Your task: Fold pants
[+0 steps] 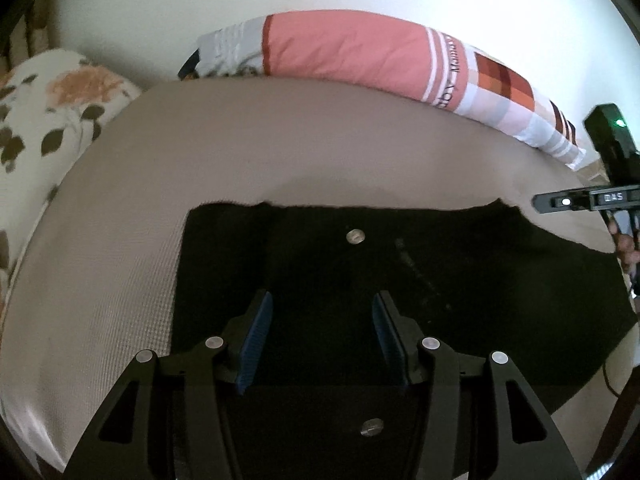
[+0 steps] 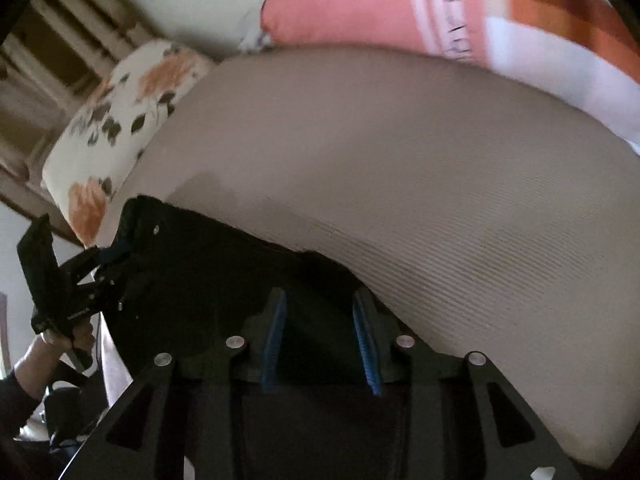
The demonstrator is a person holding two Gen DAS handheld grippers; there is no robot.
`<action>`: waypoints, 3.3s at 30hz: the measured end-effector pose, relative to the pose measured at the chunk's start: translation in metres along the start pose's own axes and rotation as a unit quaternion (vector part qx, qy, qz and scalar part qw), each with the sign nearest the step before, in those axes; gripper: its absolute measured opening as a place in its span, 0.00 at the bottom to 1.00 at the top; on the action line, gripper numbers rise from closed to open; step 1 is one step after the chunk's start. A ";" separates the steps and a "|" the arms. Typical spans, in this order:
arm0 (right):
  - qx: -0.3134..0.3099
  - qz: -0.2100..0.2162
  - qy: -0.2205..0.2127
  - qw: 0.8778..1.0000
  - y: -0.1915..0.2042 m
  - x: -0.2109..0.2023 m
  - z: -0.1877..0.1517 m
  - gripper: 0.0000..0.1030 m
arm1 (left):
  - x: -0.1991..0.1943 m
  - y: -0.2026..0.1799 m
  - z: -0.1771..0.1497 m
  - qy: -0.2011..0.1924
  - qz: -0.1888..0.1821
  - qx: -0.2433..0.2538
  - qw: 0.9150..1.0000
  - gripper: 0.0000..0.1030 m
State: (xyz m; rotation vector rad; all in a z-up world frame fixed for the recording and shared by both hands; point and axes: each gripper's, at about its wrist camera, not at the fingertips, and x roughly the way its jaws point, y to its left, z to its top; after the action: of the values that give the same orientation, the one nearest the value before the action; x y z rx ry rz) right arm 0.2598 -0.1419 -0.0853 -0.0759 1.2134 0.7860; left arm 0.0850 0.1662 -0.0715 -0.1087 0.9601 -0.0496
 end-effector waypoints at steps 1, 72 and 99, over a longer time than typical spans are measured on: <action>-0.009 0.004 0.012 1.000 0.004 0.011 0.004 0.33 | 0.001 0.004 -0.002 -0.001 -0.001 -0.005 1.000 0.52; 0.352 -0.021 -0.161 0.922 -0.300 -0.232 -0.337 0.15 | 0.059 -0.219 -0.007 0.083 -0.072 0.087 0.990 0.64; 0.308 -0.008 -0.190 0.932 -0.096 -0.240 -0.206 0.07 | -0.003 -0.166 -0.002 0.002 -0.080 0.070 0.994 0.66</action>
State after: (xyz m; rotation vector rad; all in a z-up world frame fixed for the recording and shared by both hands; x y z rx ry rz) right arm 0.1189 -0.4263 0.0081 0.5596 1.0343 0.3520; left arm 0.0825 0.0013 -0.0515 -0.0561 0.9475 -0.2642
